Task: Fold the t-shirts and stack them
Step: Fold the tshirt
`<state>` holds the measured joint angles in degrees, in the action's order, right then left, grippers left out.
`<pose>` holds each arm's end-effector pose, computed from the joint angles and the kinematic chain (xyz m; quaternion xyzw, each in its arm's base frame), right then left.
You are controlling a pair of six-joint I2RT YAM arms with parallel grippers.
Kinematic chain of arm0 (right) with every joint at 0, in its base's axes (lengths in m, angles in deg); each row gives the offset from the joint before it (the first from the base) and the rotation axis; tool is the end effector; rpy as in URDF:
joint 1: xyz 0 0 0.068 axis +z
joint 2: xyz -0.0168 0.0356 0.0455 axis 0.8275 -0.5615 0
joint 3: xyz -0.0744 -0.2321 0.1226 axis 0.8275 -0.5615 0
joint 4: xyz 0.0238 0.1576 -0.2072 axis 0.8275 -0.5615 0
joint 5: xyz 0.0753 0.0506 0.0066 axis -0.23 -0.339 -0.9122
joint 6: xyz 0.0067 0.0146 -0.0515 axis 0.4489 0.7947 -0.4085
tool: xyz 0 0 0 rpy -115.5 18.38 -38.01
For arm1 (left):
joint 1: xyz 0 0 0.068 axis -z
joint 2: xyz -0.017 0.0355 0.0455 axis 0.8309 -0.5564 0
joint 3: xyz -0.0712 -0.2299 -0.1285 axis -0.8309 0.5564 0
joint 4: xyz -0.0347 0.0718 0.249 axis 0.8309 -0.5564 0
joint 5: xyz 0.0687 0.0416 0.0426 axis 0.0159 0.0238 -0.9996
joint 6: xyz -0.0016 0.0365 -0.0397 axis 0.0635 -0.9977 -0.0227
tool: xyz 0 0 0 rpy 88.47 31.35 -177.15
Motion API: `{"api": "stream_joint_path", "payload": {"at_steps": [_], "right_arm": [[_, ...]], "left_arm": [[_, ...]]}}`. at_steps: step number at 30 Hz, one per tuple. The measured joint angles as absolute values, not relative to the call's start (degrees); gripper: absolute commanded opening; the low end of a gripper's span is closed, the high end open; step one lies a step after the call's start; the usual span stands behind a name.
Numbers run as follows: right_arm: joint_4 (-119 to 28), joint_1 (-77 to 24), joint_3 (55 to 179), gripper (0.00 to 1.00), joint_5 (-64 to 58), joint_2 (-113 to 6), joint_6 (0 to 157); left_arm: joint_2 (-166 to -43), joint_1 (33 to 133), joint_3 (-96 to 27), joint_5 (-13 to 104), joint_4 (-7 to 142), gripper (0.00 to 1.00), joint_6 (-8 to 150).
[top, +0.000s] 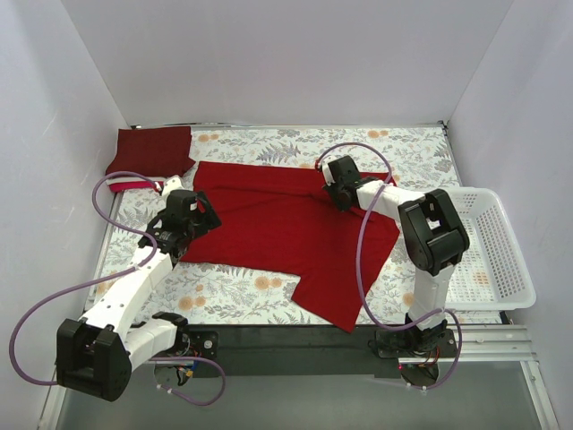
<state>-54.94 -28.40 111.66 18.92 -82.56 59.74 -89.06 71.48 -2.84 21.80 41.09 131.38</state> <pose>0.3658 0.1798 0.1669 -0.2734 0.8922 -0.0729 0.3521 0.2123 -0.0481 0.2436 -0.4779 0.7766 -0.1786 0.3697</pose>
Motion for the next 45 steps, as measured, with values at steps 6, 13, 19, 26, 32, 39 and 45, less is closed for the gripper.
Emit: {"api": "stream_joint_path", "payload": {"at_steps": [6, 13, 19, 26, 32, 39, 45], "right_arm": [[-58.63, -29.05, 111.70, 0.04, 13.26, -78.04, 59.50], [-65.65, -31.13, 116.21, 0.38, 2.66, -73.23, 59.98], [-68.86, -31.11, 116.18, 0.40, 5.22, -72.51, 61.71], [-67.37, -27.02, 113.08, 0.40, 3.80, -70.54, 61.78], [-63.79, -26.52, 112.88, 0.39, -0.22, -74.17, 63.52], [-62.04, -26.56, 112.88, 0.38, -1.23, -80.40, 65.51], [-60.07, -26.58, 112.91, 0.34, -0.64, -82.21, 66.65]], "left_arm": [[-89.63, 71.48, -2.84, 21.82, 41.09, 0.75, 131.17], [-89.69, 71.48, -2.84, 21.84, 41.12, 0.75, 130.97], [-89.80, 71.48, -2.84, 21.84, 41.12, 0.75, 130.97], [-90.35, 71.48, -2.84, 21.82, 41.12, 0.75, 130.95], [-90.59, 71.48, -2.84, 21.82, 41.09, 0.75, 130.88], [-90.59, 71.48, -2.84, 21.84, 41.12, 0.75, 130.73], [-90.63, 71.48, -2.84, 21.84, 41.12, 0.75, 130.55]]}}
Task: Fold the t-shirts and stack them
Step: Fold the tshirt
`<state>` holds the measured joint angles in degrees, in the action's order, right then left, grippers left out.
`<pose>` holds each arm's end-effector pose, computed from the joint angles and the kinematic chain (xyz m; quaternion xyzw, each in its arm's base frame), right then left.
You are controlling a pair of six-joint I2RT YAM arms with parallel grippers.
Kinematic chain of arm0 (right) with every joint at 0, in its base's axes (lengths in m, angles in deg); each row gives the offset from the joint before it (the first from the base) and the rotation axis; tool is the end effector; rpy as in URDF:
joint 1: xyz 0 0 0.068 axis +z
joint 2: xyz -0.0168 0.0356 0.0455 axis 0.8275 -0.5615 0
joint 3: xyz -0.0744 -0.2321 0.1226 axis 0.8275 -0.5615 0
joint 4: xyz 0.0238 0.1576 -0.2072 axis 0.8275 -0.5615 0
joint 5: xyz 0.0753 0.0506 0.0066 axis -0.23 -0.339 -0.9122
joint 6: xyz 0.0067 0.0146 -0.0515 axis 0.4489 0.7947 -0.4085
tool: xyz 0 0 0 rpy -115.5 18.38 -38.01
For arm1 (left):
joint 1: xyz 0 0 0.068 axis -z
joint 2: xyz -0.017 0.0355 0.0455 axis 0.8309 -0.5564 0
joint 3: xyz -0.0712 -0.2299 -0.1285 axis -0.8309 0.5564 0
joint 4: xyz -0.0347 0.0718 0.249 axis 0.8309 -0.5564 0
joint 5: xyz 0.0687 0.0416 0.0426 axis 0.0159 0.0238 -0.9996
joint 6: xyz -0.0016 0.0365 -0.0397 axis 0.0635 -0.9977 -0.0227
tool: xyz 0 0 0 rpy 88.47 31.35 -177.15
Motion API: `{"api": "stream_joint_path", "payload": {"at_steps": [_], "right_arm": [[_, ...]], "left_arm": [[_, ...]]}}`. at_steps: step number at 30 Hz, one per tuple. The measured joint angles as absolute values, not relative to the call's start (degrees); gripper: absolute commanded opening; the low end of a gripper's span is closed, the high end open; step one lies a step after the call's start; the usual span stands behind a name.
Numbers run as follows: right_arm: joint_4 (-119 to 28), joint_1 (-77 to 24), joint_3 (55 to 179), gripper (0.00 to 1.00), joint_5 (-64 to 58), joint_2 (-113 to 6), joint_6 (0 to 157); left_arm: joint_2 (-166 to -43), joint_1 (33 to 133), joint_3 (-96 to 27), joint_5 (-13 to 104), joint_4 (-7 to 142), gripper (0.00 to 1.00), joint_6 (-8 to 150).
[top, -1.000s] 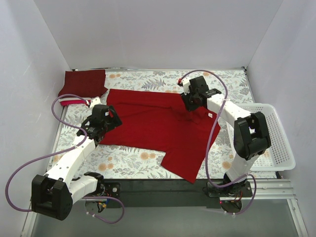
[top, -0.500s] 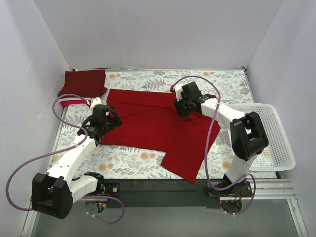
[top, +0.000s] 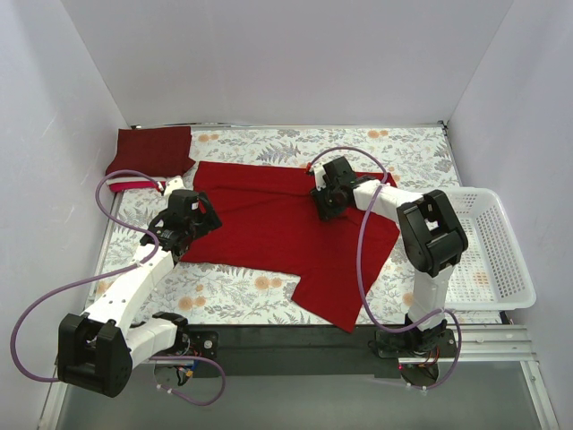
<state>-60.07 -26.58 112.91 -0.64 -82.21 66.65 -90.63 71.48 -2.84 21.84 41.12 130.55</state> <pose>0.3512 0.2003 0.1689 -0.2929 0.9027 0.1054 0.2969 0.2157 -0.0491 0.2382 -0.4730 0.7855 -0.1673 0.3623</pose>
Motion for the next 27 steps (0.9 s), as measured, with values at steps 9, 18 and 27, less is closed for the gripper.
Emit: {"api": "stream_joint_path", "payload": {"at_steps": [9, 18, 27], "right_arm": [[-59.18, -26.58, 112.91, 0.01, 0.67, -82.32, 67.68], [-59.31, -26.56, 112.88, 0.01, -1.71, -79.65, 70.30], [-59.77, -26.10, 114.59, 0.18, -8.99, -79.22, 75.48]], "left_arm": [[-90.78, 71.48, -2.84, 22.06, 41.09, 0.75, 130.53], [-91.35, 71.48, -2.84, 22.98, 41.16, 0.75, 130.36], [-95.46, 71.48, -2.99, 27.96, 41.25, 0.74, 130.36]]}}
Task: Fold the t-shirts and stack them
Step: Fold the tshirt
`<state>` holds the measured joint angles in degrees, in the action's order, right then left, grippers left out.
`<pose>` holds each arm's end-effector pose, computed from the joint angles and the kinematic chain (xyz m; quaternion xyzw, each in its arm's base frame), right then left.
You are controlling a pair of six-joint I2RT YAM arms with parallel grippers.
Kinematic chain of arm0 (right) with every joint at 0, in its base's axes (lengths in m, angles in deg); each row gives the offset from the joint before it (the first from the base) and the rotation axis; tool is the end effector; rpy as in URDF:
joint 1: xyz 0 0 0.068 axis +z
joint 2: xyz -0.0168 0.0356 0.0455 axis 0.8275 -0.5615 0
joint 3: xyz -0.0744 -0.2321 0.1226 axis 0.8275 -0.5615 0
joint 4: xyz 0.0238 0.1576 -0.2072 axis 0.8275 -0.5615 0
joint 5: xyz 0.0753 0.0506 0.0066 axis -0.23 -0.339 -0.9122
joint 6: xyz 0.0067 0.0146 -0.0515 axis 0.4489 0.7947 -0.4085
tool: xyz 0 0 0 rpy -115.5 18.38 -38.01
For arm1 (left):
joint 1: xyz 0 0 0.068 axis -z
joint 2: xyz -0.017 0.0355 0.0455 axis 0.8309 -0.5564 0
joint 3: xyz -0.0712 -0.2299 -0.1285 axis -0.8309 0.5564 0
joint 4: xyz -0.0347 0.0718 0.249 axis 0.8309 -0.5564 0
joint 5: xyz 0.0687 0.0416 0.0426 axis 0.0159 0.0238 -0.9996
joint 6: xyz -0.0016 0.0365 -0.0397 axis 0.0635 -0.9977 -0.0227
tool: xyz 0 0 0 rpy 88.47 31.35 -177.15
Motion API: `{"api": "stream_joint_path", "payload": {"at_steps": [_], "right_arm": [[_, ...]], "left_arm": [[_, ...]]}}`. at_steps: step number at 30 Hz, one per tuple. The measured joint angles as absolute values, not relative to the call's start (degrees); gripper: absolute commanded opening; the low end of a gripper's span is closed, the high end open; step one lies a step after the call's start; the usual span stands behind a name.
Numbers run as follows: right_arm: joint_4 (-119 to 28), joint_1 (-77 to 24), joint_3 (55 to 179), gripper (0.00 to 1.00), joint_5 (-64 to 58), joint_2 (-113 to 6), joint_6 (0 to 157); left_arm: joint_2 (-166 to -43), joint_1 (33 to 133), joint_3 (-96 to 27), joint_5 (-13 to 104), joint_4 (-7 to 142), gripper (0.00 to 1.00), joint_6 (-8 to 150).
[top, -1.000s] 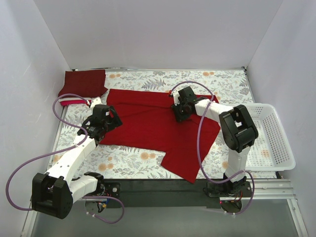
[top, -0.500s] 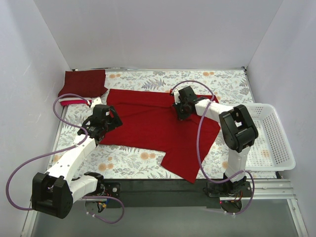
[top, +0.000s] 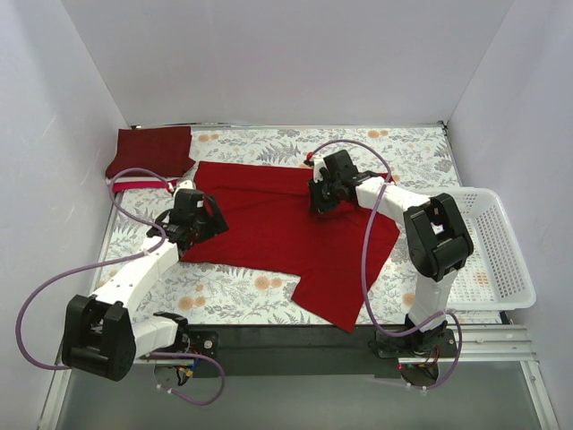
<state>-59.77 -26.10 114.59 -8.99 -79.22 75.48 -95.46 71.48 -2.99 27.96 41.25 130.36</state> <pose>0.3483 0.2085 0.1988 -0.2487 0.8962 0.2048 0.3052 0.2252 -0.0555 0.2212 -0.4603 0.8147 -0.1781 0.3046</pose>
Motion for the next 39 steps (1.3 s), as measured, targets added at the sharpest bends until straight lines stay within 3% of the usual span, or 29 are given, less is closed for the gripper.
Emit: {"api": "stream_joint_path", "payload": {"at_steps": [6, 12, 21, 28, 39], "right_arm": [[-59.26, -26.04, 113.43, 0.34, -12.60, -78.17, 77.84], [-57.49, -32.38, 100.84, 0.39, -6.80, -65.12, 82.32], [-49.78, -43.79, 85.63, 0.35, -2.30, -55.76, 91.30], [-43.92, -47.24, 82.35, 0.34, -4.49, -56.97, 96.27], [-37.95, -47.59, 82.02, 0.31, -7.02, -62.23, 100.29]], "left_arm": [[-100.38, 73.86, -6.12, 33.38, 41.16, 0.74, 131.95], [-109.47, 81.95, -14.93, 36.58, 43.32, 0.71, 135.84], [-132.31, 90.41, -33.48, 37.12, 47.00, 0.52, 138.99], [-143.09, 92.79, -41.92, 36.18, 47.17, 0.49, 139.01], [-150.48, 94.98, -47.78, 36.14, 47.54, 0.41, 139.38]]}}
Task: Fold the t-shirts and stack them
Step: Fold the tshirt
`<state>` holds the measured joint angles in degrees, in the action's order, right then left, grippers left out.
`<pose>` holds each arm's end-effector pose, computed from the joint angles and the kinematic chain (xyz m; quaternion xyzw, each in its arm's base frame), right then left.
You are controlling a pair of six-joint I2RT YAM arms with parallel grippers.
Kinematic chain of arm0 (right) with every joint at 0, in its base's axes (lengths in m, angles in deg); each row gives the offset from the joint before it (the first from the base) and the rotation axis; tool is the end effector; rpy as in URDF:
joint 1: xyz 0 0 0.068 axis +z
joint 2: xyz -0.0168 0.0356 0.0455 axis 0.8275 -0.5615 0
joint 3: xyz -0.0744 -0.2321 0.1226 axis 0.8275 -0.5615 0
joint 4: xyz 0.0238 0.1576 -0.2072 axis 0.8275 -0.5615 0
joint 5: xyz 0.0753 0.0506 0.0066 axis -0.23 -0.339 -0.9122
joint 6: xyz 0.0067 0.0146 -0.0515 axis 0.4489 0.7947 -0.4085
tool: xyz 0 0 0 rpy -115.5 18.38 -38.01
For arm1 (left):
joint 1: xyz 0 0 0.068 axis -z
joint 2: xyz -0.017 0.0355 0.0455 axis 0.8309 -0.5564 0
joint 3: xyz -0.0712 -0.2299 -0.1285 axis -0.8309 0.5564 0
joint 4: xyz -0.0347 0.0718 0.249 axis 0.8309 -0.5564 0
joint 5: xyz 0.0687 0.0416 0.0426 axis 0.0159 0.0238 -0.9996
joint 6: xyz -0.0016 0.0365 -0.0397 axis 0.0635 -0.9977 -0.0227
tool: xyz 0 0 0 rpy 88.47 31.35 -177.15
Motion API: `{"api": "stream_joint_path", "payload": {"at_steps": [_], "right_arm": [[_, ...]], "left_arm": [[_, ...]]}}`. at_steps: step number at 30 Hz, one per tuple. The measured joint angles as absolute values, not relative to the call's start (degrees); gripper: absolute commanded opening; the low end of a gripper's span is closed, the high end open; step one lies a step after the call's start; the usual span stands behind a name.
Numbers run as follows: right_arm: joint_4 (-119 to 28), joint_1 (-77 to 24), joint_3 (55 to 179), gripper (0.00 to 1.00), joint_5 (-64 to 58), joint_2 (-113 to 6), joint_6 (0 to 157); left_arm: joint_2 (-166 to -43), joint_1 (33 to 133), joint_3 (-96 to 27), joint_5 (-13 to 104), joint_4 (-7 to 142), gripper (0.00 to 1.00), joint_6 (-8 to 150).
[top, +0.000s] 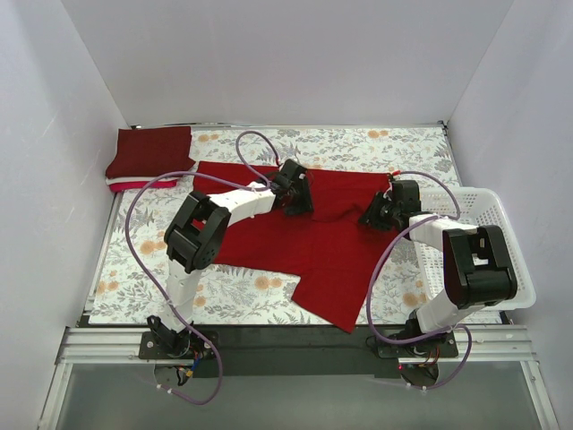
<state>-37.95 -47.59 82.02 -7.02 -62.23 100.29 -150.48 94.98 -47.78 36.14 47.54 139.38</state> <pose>0.3014 0.0508 0.1578 0.1214 0.9030 0.2125 0.3530 0.3564 -0.2854 0.1567 -0.3356 0.8885 -0.2634 0.1692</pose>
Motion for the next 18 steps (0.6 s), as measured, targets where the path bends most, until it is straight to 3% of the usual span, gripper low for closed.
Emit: {"api": "stream_joint_path", "payload": {"at_steps": [10, 14, 18], "right_arm": [[-34.92, -47.63, 81.89, 0.27, -8.22, -65.10, 102.12], [-34.15, -47.70, 81.61, 0.10, -8.27, -65.42, 102.39], [-33.95, -47.81, 81.13, 0.03, -8.25, -65.31, 102.36]], "left_arm": [[-150.89, 96.81, -48.54, 36.20, 47.61, 0.41, 140.06], [-151.46, 97.23, -48.91, 36.23, 47.85, 0.37, 140.48], [-151.66, 97.32, -49.00, 36.20, 47.85, 0.30, 140.67]]}}
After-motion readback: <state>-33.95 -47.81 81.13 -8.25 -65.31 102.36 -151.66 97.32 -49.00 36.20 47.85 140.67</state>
